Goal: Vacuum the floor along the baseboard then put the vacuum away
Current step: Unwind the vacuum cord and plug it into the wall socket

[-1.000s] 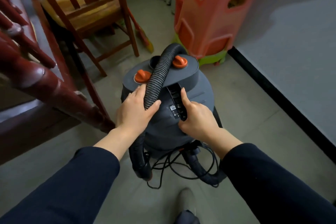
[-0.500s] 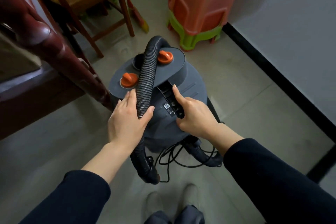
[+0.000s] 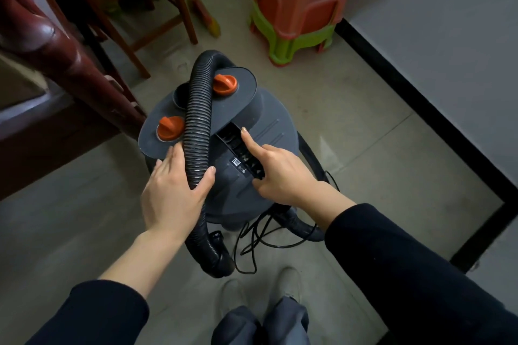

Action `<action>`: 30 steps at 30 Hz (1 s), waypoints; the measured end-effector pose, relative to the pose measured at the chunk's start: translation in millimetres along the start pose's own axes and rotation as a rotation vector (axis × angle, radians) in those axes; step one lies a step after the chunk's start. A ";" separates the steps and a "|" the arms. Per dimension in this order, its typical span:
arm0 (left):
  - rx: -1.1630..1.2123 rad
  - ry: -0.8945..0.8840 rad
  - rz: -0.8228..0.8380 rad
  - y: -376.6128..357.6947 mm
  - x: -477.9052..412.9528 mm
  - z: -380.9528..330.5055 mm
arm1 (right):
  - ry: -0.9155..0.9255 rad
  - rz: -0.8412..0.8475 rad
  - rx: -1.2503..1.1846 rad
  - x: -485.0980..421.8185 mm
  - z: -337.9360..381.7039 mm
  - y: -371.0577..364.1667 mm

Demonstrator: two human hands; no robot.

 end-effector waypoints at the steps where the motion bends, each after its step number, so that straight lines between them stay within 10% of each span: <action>1: -0.006 0.006 0.000 -0.3 0.3 -1.5 | 0.003 0.007 -0.010 -0.4 -1.8 1.1; 30: -0.077 0.240 -0.090 -41.1 4.0 -133.6 | 0.228 0.035 0.097 -74.0 -112.5 87.8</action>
Point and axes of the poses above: each hand's wrist, its own x-axis away from the middle knuckle, its own y-axis out of the back of the hand, z = x × y, the point moved 5 cm from there along -x, towards the middle knuckle, and after that the axes turned 10 degrees about y, right-handed, at the moved point
